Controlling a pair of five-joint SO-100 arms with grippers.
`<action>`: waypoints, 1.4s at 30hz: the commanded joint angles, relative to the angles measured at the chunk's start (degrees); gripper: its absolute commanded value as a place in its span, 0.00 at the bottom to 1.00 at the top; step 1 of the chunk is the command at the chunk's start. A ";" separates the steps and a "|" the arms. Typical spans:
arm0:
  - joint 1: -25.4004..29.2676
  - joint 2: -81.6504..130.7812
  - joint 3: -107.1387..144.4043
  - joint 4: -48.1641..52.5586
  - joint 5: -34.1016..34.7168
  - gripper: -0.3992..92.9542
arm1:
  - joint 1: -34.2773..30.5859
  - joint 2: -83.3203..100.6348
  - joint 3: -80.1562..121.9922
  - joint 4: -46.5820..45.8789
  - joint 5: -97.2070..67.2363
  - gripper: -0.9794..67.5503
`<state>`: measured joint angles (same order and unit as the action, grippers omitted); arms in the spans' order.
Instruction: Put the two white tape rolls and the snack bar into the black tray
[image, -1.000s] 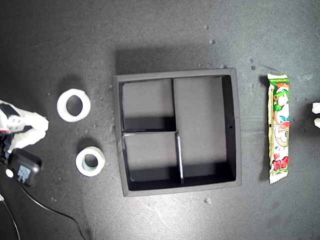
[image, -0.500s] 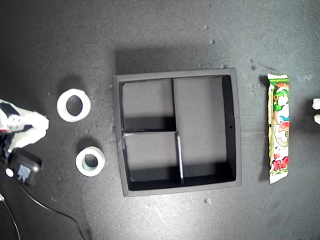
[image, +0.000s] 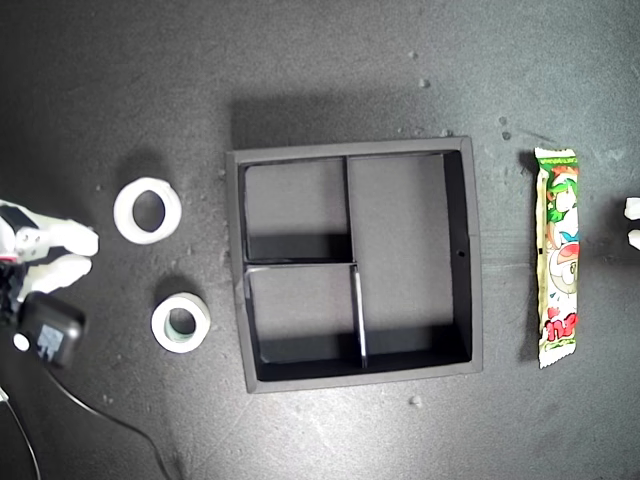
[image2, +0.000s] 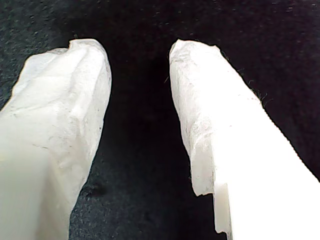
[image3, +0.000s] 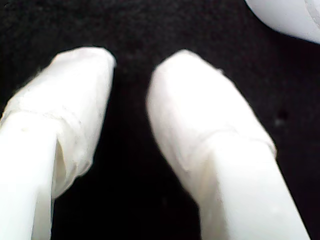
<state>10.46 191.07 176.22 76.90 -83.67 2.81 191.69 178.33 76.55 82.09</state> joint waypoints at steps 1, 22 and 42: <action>1.23 2.81 3.60 -7.56 2.20 0.07 | 4.39 0.26 0.70 -1.41 -8.44 0.17; 10.02 2.90 3.60 -59.41 25.93 0.00 | 20.13 0.26 0.70 -50.19 -28.92 0.01; -6.77 -15.21 -24.43 -15.64 15.29 0.16 | 9.84 -37.00 -42.19 -35.77 -48.60 0.24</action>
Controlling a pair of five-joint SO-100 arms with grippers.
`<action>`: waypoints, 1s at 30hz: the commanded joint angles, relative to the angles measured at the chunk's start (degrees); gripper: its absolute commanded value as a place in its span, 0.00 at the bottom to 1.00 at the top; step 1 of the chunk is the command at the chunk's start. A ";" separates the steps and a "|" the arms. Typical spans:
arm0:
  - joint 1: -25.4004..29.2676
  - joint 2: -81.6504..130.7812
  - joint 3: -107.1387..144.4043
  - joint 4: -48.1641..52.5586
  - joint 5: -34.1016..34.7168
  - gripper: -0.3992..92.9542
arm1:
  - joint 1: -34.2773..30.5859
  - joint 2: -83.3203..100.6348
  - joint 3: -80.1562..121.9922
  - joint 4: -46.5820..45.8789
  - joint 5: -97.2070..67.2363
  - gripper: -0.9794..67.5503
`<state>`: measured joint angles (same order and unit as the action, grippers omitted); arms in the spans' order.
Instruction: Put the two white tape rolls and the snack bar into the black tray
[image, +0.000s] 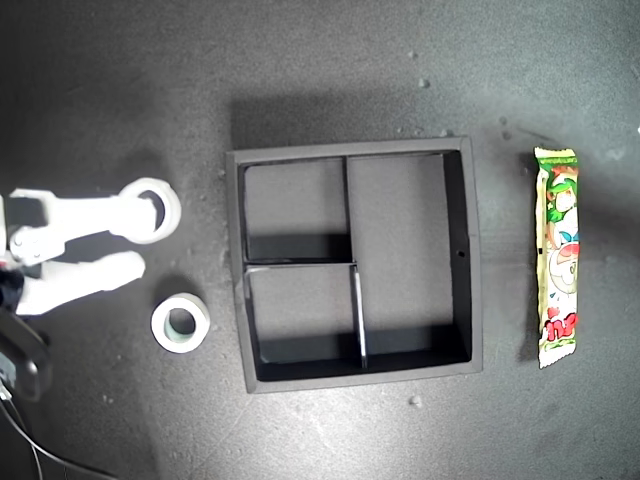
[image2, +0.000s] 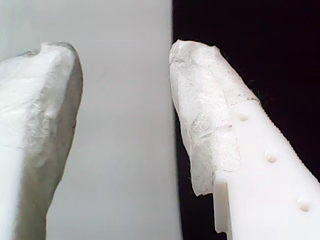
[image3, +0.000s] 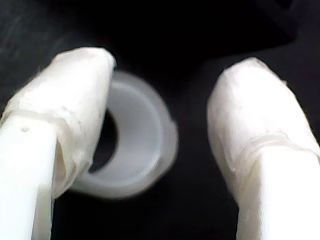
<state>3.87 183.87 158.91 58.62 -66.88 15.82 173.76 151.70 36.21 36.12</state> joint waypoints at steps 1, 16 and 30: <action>0.35 -12.04 -9.23 2.81 -1.85 0.16 | -4.57 -26.28 -21.80 7.82 -3.96 0.25; 4.31 -43.15 -18.90 0.00 -2.72 0.17 | -21.71 -67.94 -51.77 32.26 -8.44 0.30; -0.62 -50.10 -17.49 -5.19 2.11 0.17 | -27.69 -79.72 -56.16 36.47 -5.71 0.32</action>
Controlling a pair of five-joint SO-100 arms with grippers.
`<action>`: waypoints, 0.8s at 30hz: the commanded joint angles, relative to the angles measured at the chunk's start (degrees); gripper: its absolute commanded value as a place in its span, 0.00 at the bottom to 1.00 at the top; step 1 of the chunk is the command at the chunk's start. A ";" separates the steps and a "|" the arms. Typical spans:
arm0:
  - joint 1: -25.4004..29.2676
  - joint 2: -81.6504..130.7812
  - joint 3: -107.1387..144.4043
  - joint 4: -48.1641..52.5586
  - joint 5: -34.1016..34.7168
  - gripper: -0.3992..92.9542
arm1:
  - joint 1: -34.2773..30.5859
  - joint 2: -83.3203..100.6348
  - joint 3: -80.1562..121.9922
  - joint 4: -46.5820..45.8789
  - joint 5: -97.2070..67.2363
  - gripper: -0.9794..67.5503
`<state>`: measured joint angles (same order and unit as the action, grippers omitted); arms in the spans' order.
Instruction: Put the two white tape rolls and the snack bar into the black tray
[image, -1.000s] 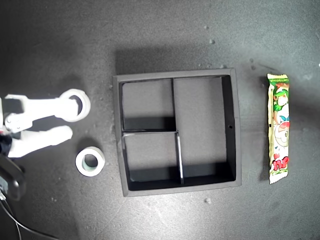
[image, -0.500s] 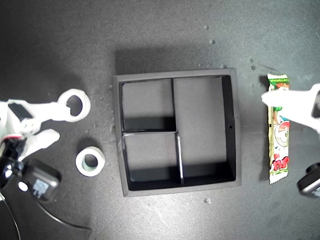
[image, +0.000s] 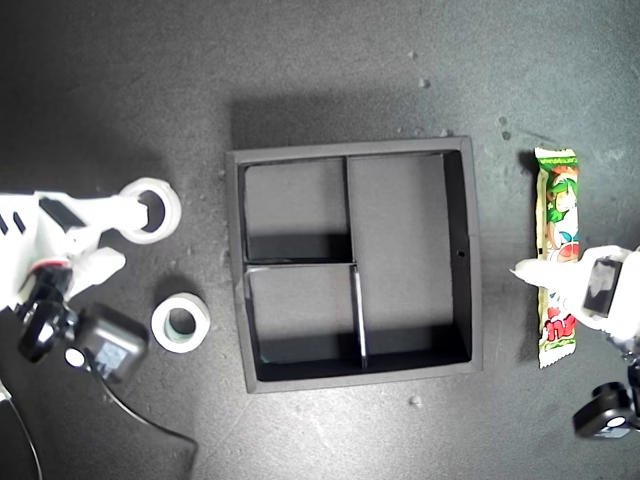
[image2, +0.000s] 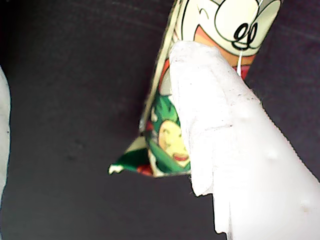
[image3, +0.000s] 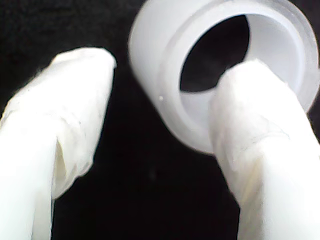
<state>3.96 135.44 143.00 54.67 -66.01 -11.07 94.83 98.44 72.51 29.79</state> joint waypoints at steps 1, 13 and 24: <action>-0.79 -2.90 -1.93 -1.49 1.49 0.17 | -0.88 -1.05 -2.90 0.18 0.88 0.32; -0.79 -11.78 -4.22 -5.98 2.37 0.16 | -2.02 -1.14 2.64 -0.88 2.37 0.35; -3.43 -23.03 -16.87 1.32 7.29 0.01 | -1.23 -1.14 17.05 -8.00 2.20 0.36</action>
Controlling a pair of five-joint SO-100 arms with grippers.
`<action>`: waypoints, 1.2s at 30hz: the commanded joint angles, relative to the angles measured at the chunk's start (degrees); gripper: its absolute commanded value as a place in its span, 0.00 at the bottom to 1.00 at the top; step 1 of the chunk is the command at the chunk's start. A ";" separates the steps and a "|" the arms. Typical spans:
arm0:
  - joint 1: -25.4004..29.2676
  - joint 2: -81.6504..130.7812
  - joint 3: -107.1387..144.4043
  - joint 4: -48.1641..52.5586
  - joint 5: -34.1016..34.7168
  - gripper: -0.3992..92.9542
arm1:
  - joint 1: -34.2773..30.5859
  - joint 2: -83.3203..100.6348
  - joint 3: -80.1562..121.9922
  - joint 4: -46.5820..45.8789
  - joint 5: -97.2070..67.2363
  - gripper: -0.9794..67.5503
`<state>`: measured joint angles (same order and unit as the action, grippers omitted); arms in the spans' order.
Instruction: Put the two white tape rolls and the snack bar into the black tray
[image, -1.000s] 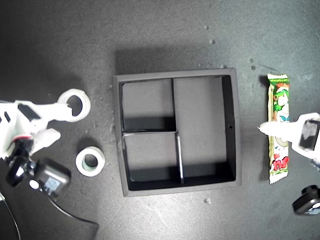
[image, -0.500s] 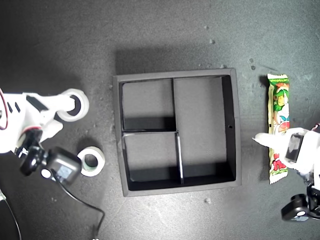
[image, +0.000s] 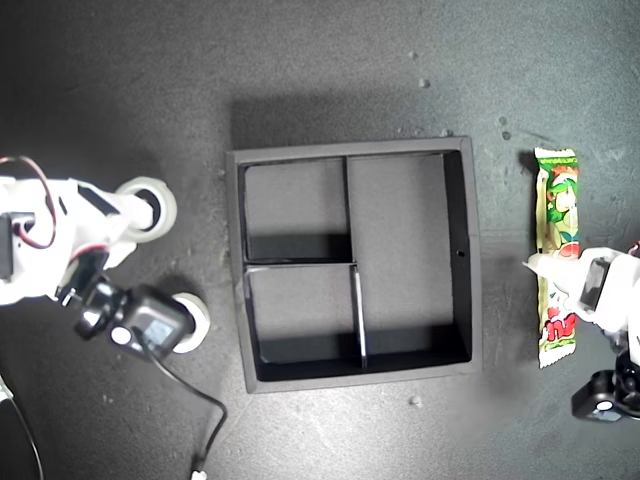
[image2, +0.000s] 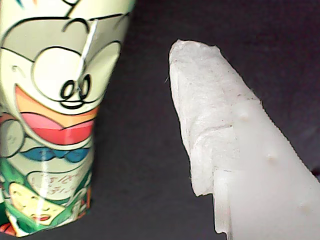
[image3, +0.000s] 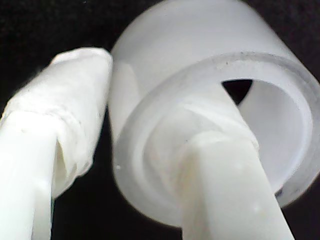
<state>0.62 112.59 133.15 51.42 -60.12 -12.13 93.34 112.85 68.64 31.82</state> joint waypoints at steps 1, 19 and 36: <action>-0.09 0.44 -9.40 7.47 1.76 0.01 | -0.18 0.35 4.31 -7.12 0.35 0.35; 1.05 -23.38 -73.12 43.77 10.99 0.01 | -1.85 0.44 -2.20 -8.61 -5.71 0.06; 0.26 -64.16 -113.73 53.61 13.97 0.01 | 0.09 -22.32 -54.14 -4.75 -28.21 0.08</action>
<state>1.05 48.69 23.99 103.97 -46.14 -13.01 79.19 71.72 64.16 5.98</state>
